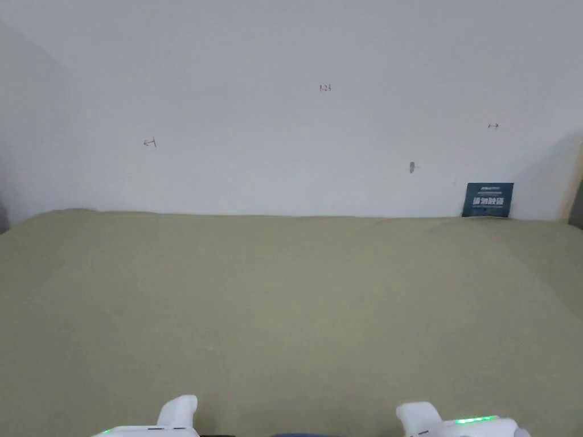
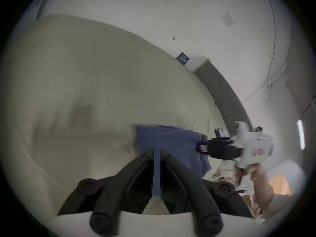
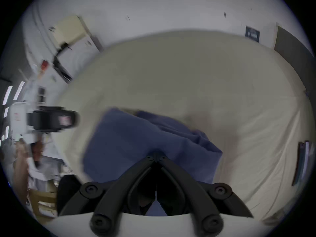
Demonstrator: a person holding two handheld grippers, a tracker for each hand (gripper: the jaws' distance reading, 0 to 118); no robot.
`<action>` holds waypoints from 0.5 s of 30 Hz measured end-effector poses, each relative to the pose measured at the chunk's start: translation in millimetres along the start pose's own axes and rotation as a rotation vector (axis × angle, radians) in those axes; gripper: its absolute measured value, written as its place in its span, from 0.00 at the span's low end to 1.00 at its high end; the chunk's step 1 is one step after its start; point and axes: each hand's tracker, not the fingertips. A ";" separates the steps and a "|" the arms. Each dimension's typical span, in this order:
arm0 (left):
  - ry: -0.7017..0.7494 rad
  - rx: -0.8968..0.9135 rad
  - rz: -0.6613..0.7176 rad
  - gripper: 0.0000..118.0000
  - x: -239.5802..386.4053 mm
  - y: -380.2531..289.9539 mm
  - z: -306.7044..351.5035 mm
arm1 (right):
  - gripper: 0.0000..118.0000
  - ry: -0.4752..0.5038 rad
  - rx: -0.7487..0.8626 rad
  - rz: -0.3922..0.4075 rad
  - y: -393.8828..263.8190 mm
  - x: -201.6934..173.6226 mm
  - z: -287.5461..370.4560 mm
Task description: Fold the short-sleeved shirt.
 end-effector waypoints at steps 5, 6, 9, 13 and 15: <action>-0.141 -0.043 0.170 0.86 -37.0 -8.6 -20.2 | 0.00 -0.008 0.057 0.028 -12.0 -1.3 -9.5; -0.160 -0.074 0.146 0.95 -37.0 -8.7 -27.4 | 0.00 -0.023 0.054 0.059 -11.2 -3.9 -9.4; -0.180 -0.112 0.081 0.95 -33.0 -9.6 -46.6 | 0.00 -0.036 0.053 0.087 -10.5 -6.0 -11.6; -0.316 -0.090 0.239 0.94 -34.5 -13.4 -76.7 | 0.00 -0.016 0.072 0.070 -15.1 0.5 -10.9; -0.349 -0.114 0.344 0.81 -31.3 -14.1 -91.3 | 0.00 0.010 0.090 0.047 -17.8 5.5 -9.5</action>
